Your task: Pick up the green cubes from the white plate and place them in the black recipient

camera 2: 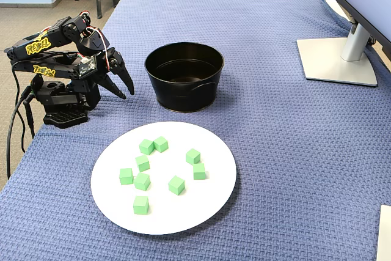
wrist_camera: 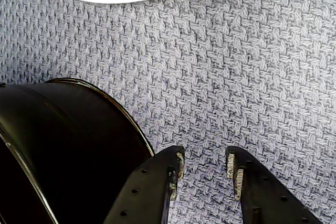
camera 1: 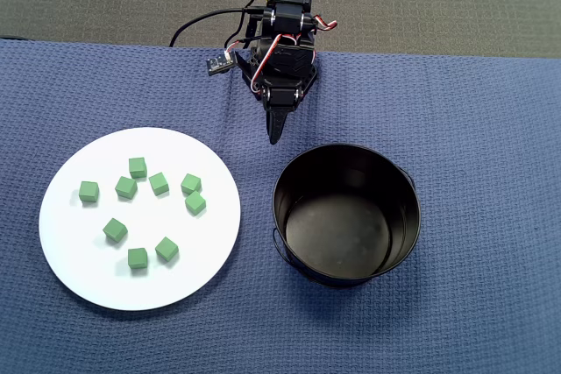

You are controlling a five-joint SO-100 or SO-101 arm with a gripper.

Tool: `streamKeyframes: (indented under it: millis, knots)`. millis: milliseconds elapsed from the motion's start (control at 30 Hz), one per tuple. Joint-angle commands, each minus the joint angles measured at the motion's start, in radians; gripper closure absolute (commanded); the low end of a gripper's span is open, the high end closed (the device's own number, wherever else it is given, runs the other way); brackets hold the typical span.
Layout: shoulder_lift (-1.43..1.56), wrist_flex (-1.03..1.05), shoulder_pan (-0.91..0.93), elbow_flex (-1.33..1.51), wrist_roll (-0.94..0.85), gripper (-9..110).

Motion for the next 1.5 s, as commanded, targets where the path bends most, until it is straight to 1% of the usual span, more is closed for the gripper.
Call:
streamKeyframes:
  millis: [0, 167, 467, 600, 733, 833, 900, 933, 1000, 1100, 1200, 1233, 1300, 1367, 1433, 1467]
  knots:
    - [-0.12, -0.21, 0.005, -0.025, 0.144, 102]
    - [-0.11, -0.288, 0.018, 0.02, 0.147, 102]
    - [-0.127, -0.268, 0.009, -0.008, 0.158, 101]
    - [-0.21, -0.186, 0.112, -0.169, 0.141, 92]
    - [-0.325, -0.13, 0.25, -0.347, 0.063, 94]
    - [-0.446, -0.204, 0.368, -0.431, -0.009, 94]
    - [-0.54, -0.308, 0.439, -0.442, -0.028, 94]
    - [-0.591, -0.373, 0.472, -0.442, -0.031, 93]
    - [-0.696, -0.459, 0.525, -0.46, -0.035, 87]
    - [-0.87, -0.479, 0.578, -0.551, -0.071, 86]
    - [-1.06, -0.482, 0.629, -0.706, -0.078, 81]
    - [-1.111, -0.474, 0.629, -0.747, -0.121, 77]
    - [-1.201, -0.439, 0.594, -0.798, -0.336, 67]
    - [-1.262, -0.518, 0.591, -0.801, -0.457, 70]
    - [-1.312, -0.692, 0.617, -0.801, -0.459, 76]
    - [-1.338, -0.75, 0.626, -0.813, -0.456, 75]
